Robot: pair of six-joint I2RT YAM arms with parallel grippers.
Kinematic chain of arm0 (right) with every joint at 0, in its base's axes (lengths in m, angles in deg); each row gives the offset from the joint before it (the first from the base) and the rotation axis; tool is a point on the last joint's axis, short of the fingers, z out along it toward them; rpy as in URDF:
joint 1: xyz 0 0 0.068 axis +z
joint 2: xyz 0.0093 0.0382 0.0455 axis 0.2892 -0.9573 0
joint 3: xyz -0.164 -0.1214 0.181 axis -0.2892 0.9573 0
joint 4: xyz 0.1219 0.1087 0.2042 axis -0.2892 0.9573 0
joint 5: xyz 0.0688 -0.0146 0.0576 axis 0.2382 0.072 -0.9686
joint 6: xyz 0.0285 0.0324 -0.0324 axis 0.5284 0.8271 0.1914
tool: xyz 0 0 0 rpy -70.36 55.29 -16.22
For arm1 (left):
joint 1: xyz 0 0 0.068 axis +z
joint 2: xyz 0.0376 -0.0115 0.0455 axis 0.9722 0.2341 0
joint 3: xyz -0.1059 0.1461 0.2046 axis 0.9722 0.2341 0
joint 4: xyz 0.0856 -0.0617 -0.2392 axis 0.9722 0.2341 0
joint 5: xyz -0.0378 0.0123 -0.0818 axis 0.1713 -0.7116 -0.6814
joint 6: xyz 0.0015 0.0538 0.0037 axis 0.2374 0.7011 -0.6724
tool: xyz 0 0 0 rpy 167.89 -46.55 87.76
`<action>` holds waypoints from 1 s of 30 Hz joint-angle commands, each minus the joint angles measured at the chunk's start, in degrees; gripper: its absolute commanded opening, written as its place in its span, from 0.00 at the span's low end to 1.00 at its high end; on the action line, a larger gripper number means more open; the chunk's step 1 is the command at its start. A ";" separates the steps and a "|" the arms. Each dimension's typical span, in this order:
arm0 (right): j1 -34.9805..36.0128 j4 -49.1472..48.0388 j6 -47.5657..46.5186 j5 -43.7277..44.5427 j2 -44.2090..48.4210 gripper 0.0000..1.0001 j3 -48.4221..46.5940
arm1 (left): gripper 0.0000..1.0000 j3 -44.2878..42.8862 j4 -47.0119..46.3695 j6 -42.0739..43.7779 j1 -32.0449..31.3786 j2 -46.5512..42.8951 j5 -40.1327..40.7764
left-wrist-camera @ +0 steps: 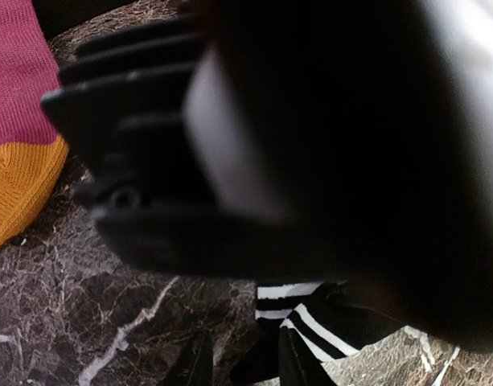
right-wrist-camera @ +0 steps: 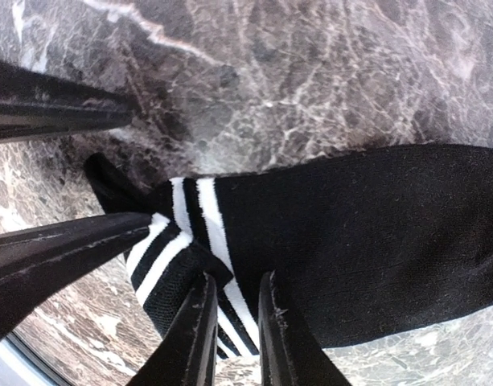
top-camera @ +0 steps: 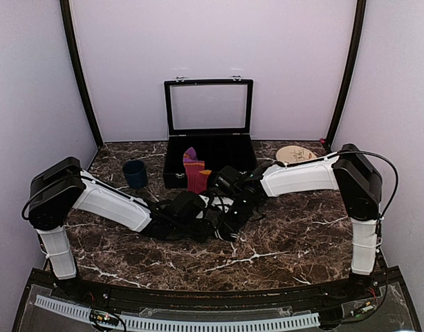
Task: Roll the socks
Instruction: Roll the sock at the center of the board.
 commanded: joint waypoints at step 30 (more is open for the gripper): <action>-1.79 -0.75 4.59 5.14 -0.21 0.29 1.38 | 0.27 0.41 2.21 -0.77 -0.72 2.68 -3.28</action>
